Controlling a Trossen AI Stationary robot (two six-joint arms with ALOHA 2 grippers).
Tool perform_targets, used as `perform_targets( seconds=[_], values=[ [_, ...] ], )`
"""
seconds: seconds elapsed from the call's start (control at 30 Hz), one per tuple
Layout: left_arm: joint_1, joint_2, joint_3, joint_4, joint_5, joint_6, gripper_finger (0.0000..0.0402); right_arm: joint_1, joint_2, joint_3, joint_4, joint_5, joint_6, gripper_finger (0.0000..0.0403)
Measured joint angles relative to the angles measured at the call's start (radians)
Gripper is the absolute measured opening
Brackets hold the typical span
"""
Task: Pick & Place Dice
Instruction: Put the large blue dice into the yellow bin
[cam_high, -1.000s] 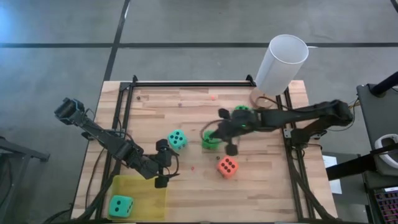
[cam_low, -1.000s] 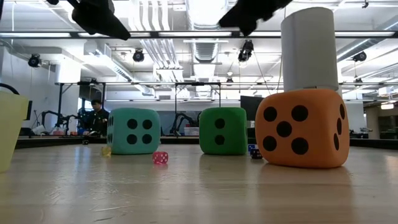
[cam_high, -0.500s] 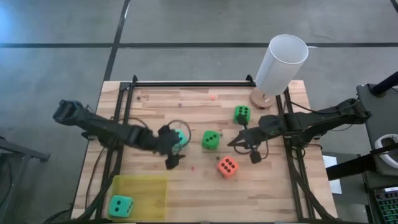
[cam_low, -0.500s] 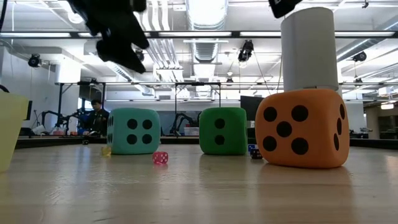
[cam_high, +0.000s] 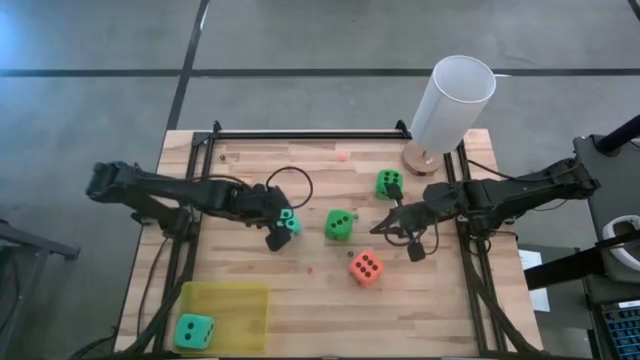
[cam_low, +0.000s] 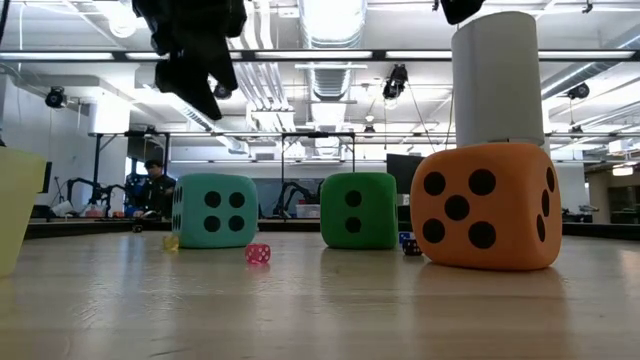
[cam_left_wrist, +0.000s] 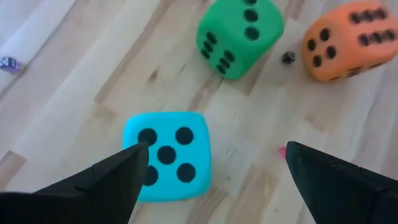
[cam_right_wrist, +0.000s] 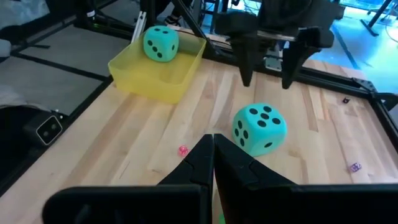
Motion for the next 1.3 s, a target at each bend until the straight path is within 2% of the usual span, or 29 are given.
perform_targets(
  seconds=[0.37, 0.6, 1.3],
  values=[
    [0.081, 0.117, 0.002, -0.026, 0.025, 0.07, 0.0382, 0.0, 0.0, 0.0, 0.001, 0.0, 0.01, 0.0008],
    [0.089, 0.178, 0.009, -0.024, 0.068, 0.094, 0.0383, 0.0, 0.0, 0.0, 0.0, -0.001, 0.01, 0.0008],
    [0.09, 0.226, 0.002, -0.035, 0.063, 0.104, 0.0382, 0.0, 0.0, 0.0, 0.001, -0.002, 0.01, 0.0008]
  ],
)
